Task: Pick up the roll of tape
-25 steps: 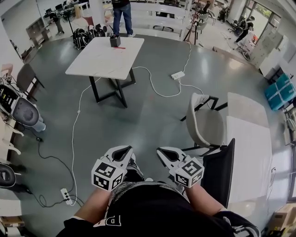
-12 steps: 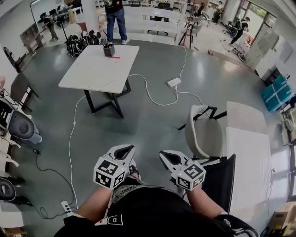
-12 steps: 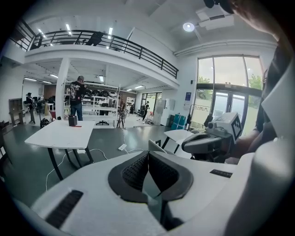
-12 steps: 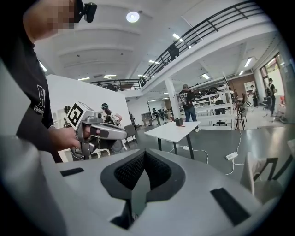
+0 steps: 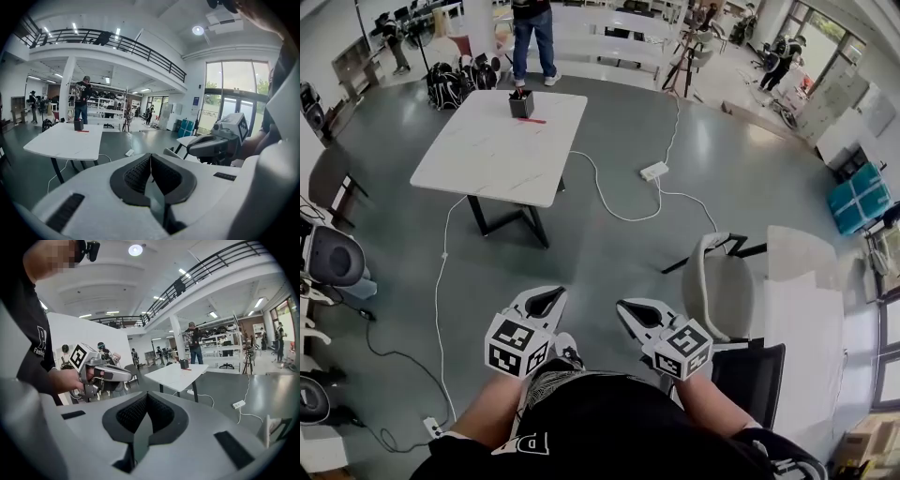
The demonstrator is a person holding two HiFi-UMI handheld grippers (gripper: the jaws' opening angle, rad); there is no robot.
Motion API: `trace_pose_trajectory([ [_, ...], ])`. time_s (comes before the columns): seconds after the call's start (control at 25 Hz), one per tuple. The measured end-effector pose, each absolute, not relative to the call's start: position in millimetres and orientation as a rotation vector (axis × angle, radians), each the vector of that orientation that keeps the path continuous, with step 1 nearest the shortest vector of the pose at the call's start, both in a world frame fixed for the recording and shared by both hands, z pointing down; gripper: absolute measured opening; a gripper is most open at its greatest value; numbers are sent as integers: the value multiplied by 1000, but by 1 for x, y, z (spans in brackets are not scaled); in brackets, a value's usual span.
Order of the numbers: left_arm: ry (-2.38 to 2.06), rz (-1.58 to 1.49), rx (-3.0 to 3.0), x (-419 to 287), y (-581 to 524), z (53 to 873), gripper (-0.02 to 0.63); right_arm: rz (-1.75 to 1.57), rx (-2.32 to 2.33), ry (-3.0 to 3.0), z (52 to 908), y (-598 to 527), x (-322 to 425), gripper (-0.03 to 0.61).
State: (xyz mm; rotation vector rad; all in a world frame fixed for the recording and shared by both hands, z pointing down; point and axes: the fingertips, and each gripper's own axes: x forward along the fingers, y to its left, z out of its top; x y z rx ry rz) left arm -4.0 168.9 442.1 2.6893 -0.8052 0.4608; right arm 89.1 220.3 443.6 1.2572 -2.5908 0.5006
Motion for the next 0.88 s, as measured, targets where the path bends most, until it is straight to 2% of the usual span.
trace_pose_trajectory([
  [0.36,-872,407,2643,-55,76,454,20,491,1189,-2560,454,125,49,5],
  [0.88,-891,418,2628,-90,11,464,20,500,1122,-2571,462,52,10,5],
])
